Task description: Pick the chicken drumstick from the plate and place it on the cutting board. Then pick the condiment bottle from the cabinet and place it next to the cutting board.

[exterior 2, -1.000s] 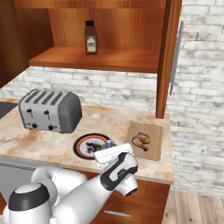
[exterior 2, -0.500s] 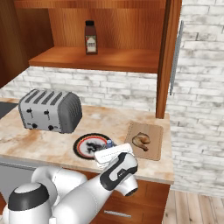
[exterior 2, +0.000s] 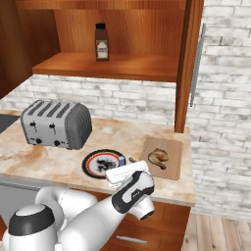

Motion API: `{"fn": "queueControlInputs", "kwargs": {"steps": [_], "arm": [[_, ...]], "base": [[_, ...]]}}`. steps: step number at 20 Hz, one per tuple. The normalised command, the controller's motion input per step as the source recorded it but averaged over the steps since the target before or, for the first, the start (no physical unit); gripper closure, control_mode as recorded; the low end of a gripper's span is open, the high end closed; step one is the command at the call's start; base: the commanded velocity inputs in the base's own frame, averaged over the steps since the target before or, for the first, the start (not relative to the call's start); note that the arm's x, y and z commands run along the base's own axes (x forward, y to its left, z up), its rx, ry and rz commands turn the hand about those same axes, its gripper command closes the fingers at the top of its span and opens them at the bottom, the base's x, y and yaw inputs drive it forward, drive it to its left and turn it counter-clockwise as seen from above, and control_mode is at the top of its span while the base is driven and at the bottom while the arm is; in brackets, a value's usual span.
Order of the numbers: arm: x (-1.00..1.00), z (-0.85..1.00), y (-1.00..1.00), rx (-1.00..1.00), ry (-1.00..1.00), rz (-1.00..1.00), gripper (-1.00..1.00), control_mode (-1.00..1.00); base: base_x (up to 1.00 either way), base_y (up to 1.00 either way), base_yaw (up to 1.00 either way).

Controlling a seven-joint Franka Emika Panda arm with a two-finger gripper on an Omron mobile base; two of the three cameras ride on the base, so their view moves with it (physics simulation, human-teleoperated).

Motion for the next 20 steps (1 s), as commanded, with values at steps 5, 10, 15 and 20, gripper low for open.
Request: {"fn": "queueControlInputs", "kwargs": {"steps": [5,10,15,20], "arm": [[-0.12,0.00,-0.02,0.00,0.00,0.00,-1.00,-1.00],[-0.26,0.00,-0.08,0.00,0.00,0.00,-1.00,-1.00],[-0.20,0.07,-0.02,0.00,-0.02,0.00,-1.00,-1.00],[-0.10,0.37,0.00,0.00,-0.06,0.00,-1.00,-1.00]], "base": [[0.00,0.00,0.00],[0.00,0.00,0.00],[0.00,0.00,0.00],[0.00,0.00,0.00]]}}
